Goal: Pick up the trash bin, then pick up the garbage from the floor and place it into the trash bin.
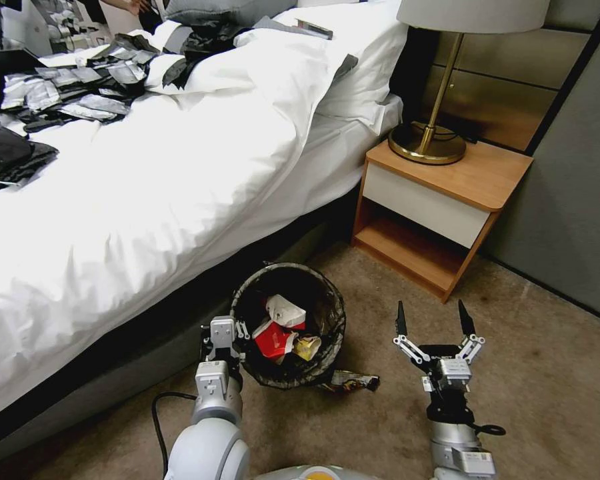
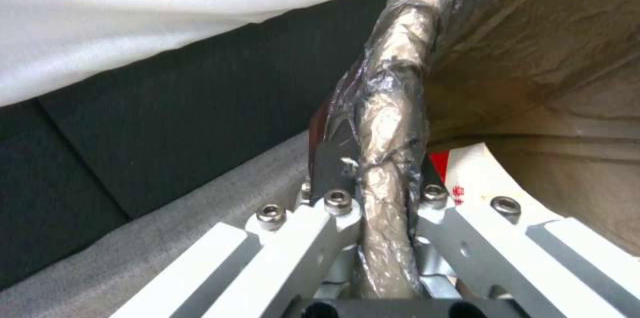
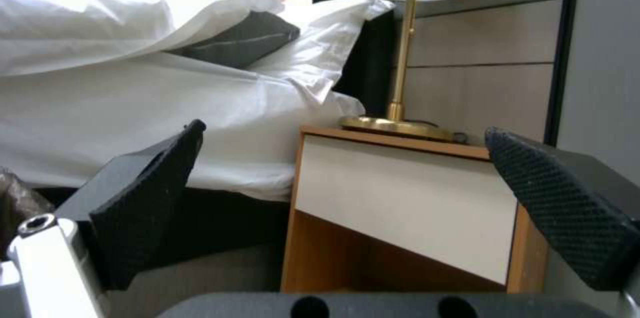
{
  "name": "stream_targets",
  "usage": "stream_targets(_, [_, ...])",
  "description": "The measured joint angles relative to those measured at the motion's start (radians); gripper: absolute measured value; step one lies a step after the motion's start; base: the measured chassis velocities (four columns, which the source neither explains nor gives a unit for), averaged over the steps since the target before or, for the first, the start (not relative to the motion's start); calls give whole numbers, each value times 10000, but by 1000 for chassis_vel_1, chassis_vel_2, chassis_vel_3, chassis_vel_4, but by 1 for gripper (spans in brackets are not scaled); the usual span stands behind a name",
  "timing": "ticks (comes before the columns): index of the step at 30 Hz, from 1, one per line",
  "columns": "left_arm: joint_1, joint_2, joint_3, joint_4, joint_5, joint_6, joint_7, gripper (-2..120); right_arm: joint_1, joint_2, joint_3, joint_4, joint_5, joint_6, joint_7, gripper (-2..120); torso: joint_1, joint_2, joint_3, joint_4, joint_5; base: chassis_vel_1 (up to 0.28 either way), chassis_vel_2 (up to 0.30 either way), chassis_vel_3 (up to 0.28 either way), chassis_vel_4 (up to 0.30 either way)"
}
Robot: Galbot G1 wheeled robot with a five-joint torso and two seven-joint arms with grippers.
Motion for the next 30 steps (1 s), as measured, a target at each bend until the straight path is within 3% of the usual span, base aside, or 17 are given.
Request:
stream_targets(9, [-53, 272, 9, -56, -17, 22, -1, 0, 620, -410, 136, 46, 555, -510, -545, 100, 1, 0, 0, 0, 1, 0, 0, 0, 0])
stream_targets(16, [-122, 604, -27, -114, -133, 65, 3, 0, 1513, -960, 184, -34, 1076, -1690, -1313, 100, 1, 0, 0, 0, 0, 0, 0, 0, 0])
stream_targets(19, [-140, 767, -116, -169, -201, 91, 5, 0, 1979, -1331, 139, -304, 928, -2902, -1856, 100, 1, 0, 0, -1, -1, 0, 0, 0, 0])
stream_targets(20, [-140, 767, -116, -169, -201, 91, 5, 0, 1979, -1331, 139, -304, 928, -2902, -1856, 100, 1, 0, 0, -1, -1, 0, 0, 0, 0])
stream_targets(24, [-140, 842, -183, -256, -243, 106, 3, 0, 2540, -1631, -61, -1228, 783, -3744, -2697, 100, 1, 0, 0, 0, 0, 0, 0, 0, 0])
stream_targets(30, [-129, 856, -186, -296, -244, 114, -2, 0, 3103, -2030, -402, -2783, 303, -3810, -4224, 100, 1, 1, 1, 0, 0, 0, 0, 0, 0])
